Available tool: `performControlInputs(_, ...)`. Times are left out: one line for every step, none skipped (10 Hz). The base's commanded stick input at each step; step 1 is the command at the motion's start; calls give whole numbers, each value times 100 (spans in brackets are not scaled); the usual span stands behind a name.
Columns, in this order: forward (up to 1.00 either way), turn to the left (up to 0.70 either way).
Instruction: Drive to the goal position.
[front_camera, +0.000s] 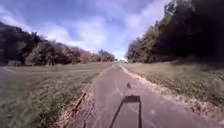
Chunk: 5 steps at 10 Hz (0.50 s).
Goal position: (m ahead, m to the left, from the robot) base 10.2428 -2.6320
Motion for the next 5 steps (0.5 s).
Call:
performControlInputs(70,6)
performControlInputs(70,0)
performControlInputs(70,0)
performControlInputs(70,0)
performControlInputs(70,0)
